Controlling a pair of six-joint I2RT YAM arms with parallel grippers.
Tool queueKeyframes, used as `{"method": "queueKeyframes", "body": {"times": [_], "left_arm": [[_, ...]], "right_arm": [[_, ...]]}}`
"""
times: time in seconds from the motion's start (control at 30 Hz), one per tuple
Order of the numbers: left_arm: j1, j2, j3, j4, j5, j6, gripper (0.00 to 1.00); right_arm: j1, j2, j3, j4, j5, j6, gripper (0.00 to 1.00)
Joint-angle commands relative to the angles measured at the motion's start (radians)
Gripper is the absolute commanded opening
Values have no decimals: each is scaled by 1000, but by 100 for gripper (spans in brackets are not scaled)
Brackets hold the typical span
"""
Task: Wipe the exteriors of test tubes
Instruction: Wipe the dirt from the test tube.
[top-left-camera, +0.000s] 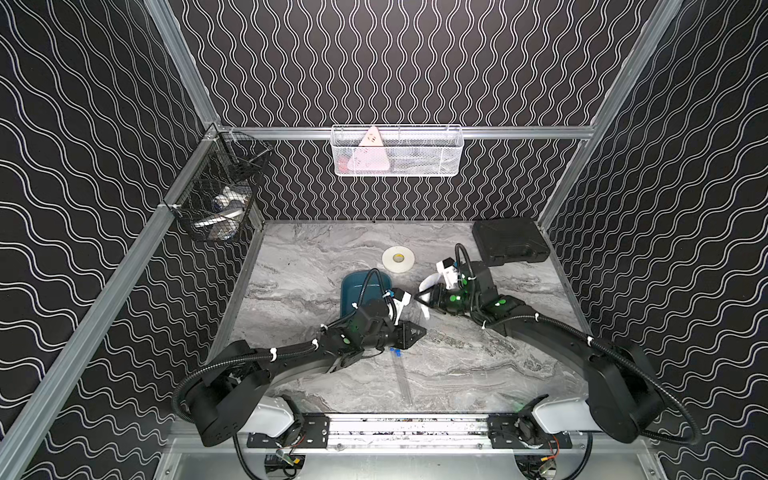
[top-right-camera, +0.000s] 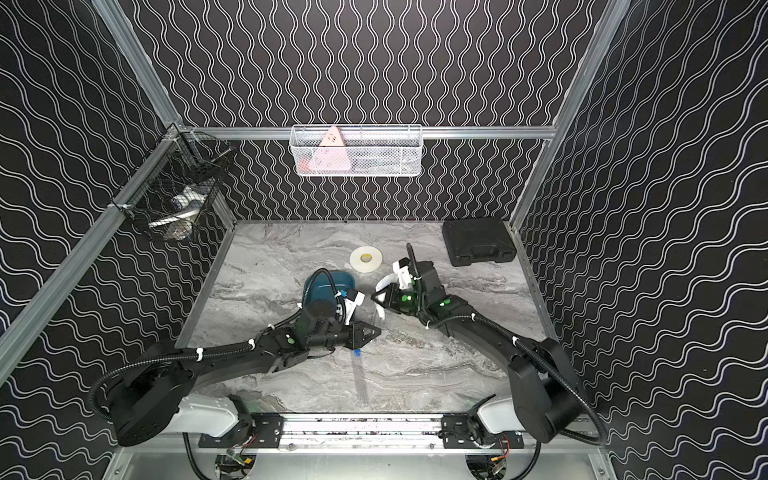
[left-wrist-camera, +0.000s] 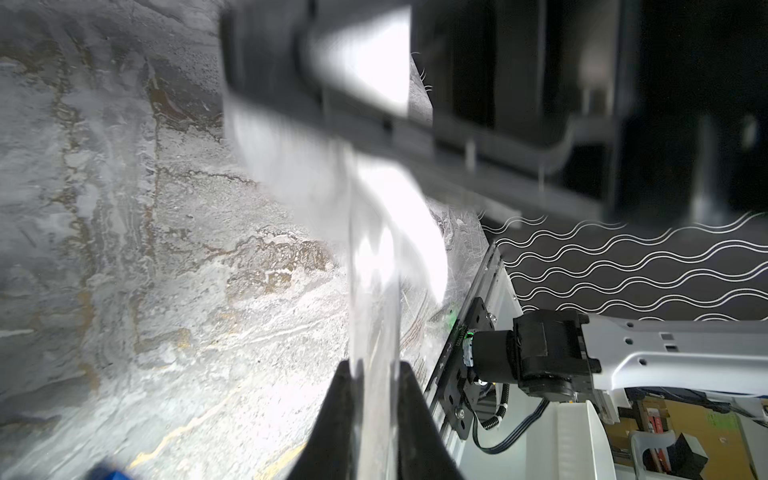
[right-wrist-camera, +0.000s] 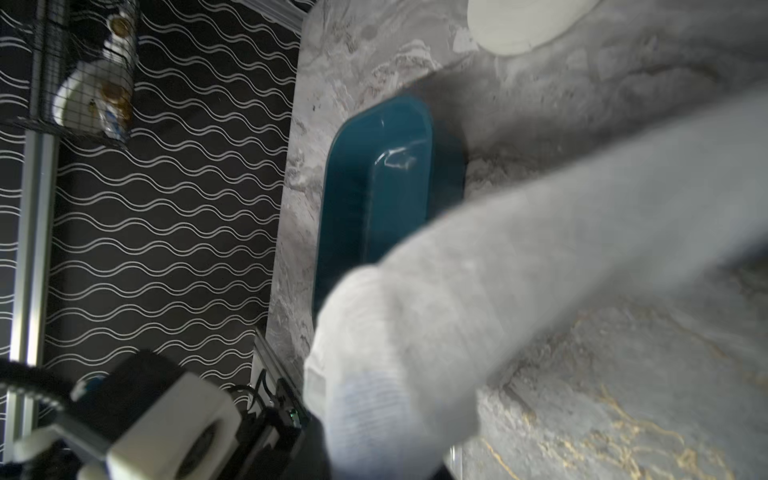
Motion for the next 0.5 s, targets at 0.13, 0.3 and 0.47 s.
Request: {"method": "queueKeyframes", "body": {"times": [0.13, 0.3, 0.47], "left_arm": [[1, -26, -10, 19, -4, 10, 14], [4, -15, -12, 29, 0, 6, 14], [6, -1, -13, 50, 17, -5, 14]], "right_arm": [[9, -10, -7, 46, -42, 23, 19], [139, -106, -176, 123, 62, 124, 19], [192, -118, -231, 158, 105, 147, 19]]}}
